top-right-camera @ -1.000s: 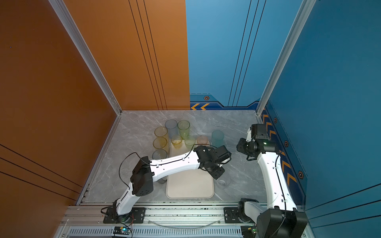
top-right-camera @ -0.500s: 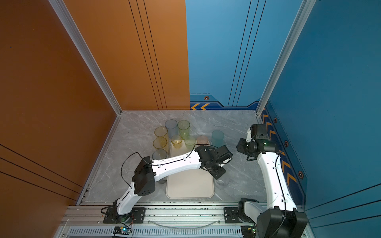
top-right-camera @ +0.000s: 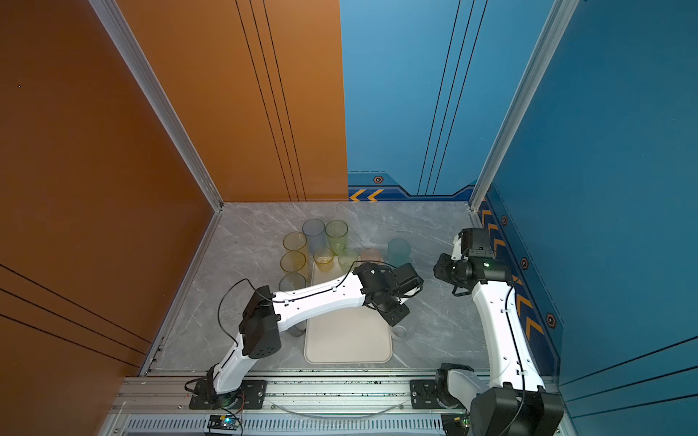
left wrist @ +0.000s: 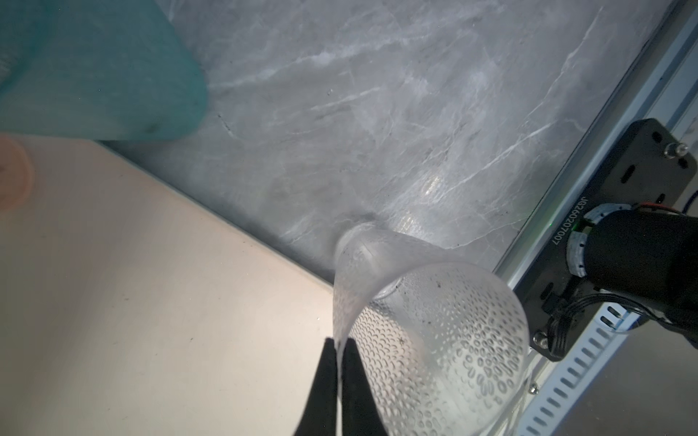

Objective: Place the glasses into the tray

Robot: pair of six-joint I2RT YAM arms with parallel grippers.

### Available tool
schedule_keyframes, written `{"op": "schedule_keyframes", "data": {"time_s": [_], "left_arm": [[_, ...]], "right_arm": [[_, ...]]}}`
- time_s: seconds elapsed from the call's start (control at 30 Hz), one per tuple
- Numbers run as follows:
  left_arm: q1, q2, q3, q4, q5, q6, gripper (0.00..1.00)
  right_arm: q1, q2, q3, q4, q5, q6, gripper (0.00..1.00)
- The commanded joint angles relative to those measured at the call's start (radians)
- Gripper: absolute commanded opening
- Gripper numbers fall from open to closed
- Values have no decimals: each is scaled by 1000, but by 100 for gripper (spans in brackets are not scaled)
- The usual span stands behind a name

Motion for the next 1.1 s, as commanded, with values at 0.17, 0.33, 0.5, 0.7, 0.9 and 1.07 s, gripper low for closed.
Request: {"op": "schedule_keyframes", "data": {"time_s": [0.17,0.33,0.5,0.7,0.9,1.07], "left_arm": [[129,-240,-62,-122,-115,39,0],[223,-333,-183,-160,-173,45,0],[322,-386,-300,-157,-199,48,0],[406,-371,-378,-103,-202,77,0],[458,-362,-433,-2,-150,82,0],[479,-349,-450,38,-141,82,0]], "right_arm": [[-6,-18,-1,5,-21,-9,37],[37,-12,11,-7,-9,-7,37],[89,0,37,-13,26,5,37],[147,30,63,-13,65,18,37],[208,60,72,-11,103,32,37],[237,81,83,-8,119,39,37]]}}
